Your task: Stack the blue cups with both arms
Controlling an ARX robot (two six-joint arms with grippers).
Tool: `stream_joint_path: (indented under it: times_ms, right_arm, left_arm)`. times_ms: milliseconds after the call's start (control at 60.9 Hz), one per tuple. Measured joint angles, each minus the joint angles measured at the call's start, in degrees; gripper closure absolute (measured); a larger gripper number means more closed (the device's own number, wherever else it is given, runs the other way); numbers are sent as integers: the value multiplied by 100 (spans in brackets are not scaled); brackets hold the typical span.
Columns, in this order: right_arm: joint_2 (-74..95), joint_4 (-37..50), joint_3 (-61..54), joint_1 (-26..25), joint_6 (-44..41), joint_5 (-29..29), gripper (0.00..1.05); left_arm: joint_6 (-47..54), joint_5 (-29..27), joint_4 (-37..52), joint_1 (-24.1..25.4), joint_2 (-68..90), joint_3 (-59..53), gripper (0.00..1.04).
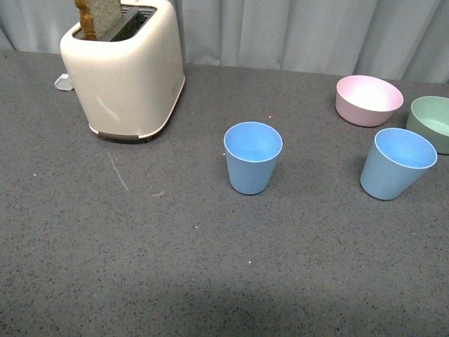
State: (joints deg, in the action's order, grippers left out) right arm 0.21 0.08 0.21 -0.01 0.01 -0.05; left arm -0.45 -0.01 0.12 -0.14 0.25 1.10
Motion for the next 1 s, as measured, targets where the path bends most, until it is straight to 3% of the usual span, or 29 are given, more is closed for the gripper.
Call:
stream_joint_path:
  times_ms: [82, 263, 345, 427, 674, 1002]
  right_arm:
    - [0, 2, 0, 0, 0, 0, 10]
    - [7, -11, 0, -9, -52, -55, 10]
    - [439, -223, 120, -256, -1005, -859, 10]
    - [1580, 243, 302, -426, -1696, -977, 10]
    - [5650, 2057, 1458, -579, -1620, -833, 10]
    - [9195, 487, 3875, -238, -632, -315, 10]
  left_arm:
    - [0, 0, 2, 0, 0, 0, 35]
    - [4, 0, 2, 0, 0, 0, 5]
    - [9, 0, 0, 0, 0, 0, 7]
    - [11, 0, 0, 0, 0, 0, 7]
    - [11, 0, 0, 0, 0, 0, 7]
    - [13, 0, 0, 0, 0, 0, 7]
